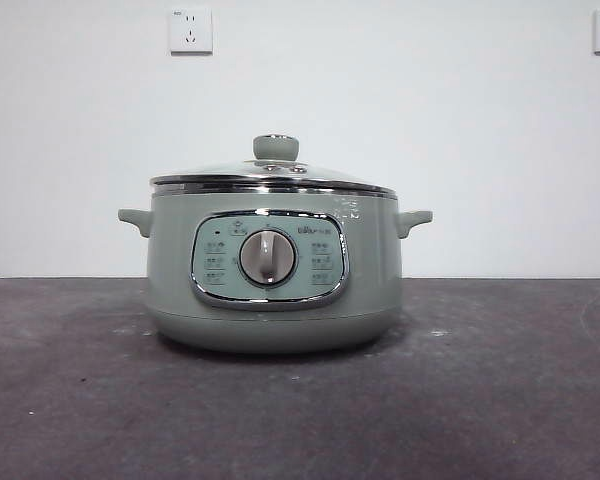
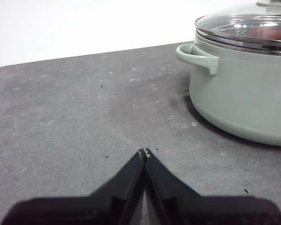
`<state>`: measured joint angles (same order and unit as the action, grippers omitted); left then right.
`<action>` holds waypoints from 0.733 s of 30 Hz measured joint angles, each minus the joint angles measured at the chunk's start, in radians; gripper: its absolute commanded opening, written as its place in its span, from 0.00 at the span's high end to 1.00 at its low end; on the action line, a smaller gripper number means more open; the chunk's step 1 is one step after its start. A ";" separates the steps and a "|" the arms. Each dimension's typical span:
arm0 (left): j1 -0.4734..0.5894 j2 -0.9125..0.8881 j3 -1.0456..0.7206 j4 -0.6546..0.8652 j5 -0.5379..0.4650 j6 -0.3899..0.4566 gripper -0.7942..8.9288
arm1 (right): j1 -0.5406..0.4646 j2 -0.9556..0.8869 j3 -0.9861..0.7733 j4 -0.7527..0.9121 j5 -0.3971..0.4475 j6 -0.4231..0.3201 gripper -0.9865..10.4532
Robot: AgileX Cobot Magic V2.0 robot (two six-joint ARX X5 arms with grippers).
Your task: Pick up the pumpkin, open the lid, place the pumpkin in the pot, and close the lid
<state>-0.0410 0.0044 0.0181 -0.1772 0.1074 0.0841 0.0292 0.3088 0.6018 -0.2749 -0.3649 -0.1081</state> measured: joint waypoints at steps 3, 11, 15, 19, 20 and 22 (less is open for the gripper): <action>0.000 0.000 0.000 0.000 0.000 0.000 0.92 | -0.001 -0.071 -0.159 0.049 0.053 0.016 0.91; 0.000 0.000 0.000 0.000 0.000 0.000 0.92 | -0.002 -0.243 -0.439 0.139 0.157 0.072 0.91; 0.000 0.000 0.000 0.000 0.000 0.000 0.92 | -0.002 -0.291 -0.509 0.142 0.159 0.099 0.91; 0.000 0.000 0.000 0.000 0.000 0.000 0.92 | -0.002 -0.304 -0.548 0.145 0.159 0.113 0.91; 0.000 0.000 0.000 0.000 0.000 0.000 0.92 | -0.002 -0.304 -0.556 0.145 0.159 0.113 0.91; 0.000 0.000 0.000 0.000 0.000 0.000 0.92 | -0.002 -0.304 -0.570 0.144 0.159 0.117 0.91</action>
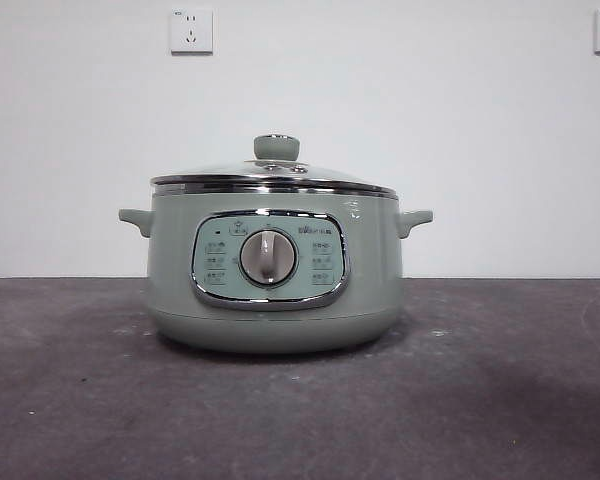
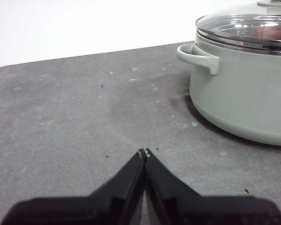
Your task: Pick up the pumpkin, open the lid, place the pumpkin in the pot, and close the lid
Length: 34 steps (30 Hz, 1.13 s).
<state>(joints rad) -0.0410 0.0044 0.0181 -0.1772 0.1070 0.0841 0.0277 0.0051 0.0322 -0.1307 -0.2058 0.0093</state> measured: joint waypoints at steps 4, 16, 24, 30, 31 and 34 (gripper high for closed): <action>0.000 0.000 0.000 0.000 0.000 0.000 0.92 | 0.000 0.000 -0.013 -0.027 0.000 0.010 0.91; 0.000 0.000 0.000 0.000 0.000 0.000 0.92 | 0.005 -0.001 -0.013 -0.031 0.000 0.030 0.91; 0.000 0.000 0.000 0.000 0.000 0.000 0.92 | 0.005 -0.001 -0.013 -0.031 0.000 0.032 0.91; 0.000 0.000 0.000 0.000 0.000 0.000 0.92 | 0.005 -0.001 -0.013 -0.031 0.000 0.032 0.91; 0.000 0.000 0.000 0.000 0.000 0.000 0.92 | 0.005 -0.001 -0.013 -0.031 0.000 0.032 0.91; 0.000 0.000 0.000 0.000 0.000 0.000 0.92 | 0.005 -0.001 -0.013 -0.031 0.000 0.032 0.91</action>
